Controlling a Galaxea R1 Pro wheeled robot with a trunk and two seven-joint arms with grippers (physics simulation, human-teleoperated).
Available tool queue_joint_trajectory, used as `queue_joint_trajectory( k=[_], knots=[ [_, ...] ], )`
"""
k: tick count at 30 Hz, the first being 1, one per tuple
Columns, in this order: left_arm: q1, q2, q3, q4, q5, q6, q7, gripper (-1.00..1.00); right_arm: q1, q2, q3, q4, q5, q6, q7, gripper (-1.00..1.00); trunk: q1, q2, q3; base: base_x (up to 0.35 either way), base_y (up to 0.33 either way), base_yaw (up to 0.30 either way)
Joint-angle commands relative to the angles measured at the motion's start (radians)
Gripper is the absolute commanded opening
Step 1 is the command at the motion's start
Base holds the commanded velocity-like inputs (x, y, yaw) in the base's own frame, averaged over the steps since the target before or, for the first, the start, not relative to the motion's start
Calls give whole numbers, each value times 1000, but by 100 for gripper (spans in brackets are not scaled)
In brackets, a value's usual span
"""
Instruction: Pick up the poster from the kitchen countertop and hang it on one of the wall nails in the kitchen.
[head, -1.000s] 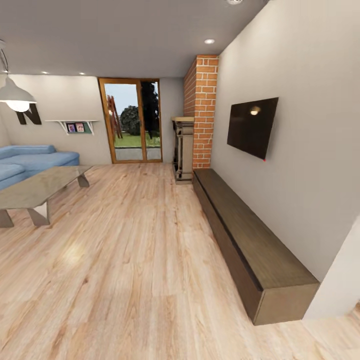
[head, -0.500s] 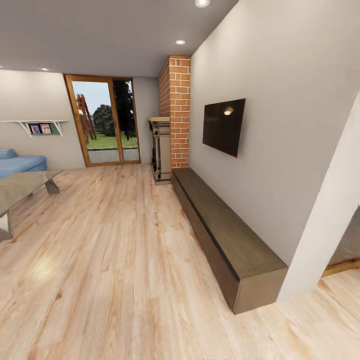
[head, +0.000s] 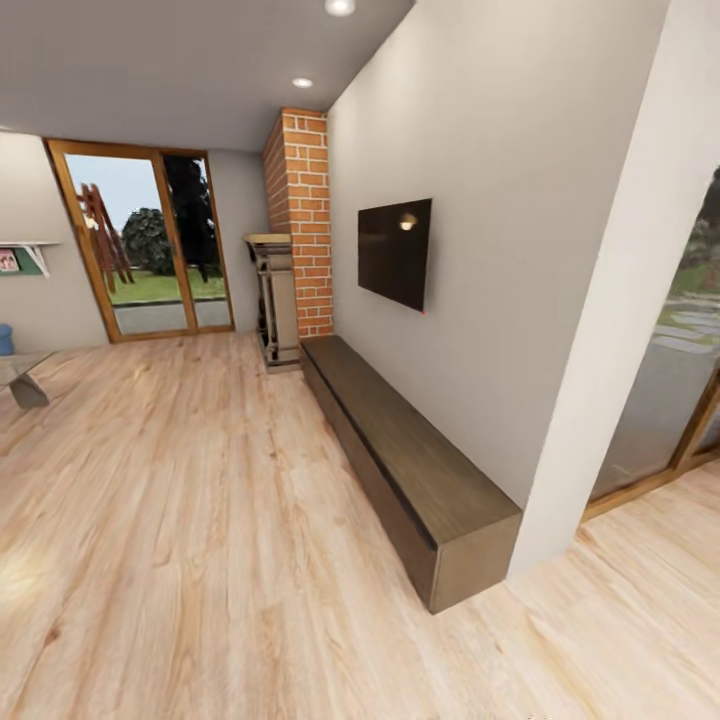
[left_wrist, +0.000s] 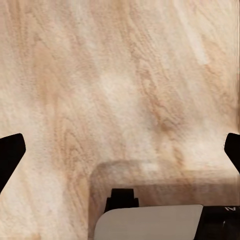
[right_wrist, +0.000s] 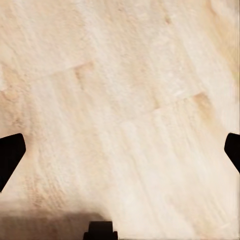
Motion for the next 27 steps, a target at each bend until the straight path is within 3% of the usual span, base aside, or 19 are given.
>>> queue_joint_trajectory(
  k=[1, 15, 19, 27],
  knots=[
    [1, 0, 1, -2, -1, 0, 0, 100, -1, -1, 0, 1, 0, -4, 0, 100, 0, 0, -1, 0, 0, -300],
    [1, 0, 1, -2, -1, 0, 0, 100, -1, -2, -4, 1, 0, -4, 0, 100, 0, 0, -1, 0, 0, -300],
    [1, 0, 1, -2, -1, 0, 0, 100, -1, -2, -40, 1, 0, -3, 0, 100, 0, 0, -1, 0, 0, -300],
    [1, 0, 1, -2, -1, 0, 0, 100, -1, -2, -57, 1, 1, -3, 0, 100, 0, 0, -1, 0, 0, -300]
  ],
)
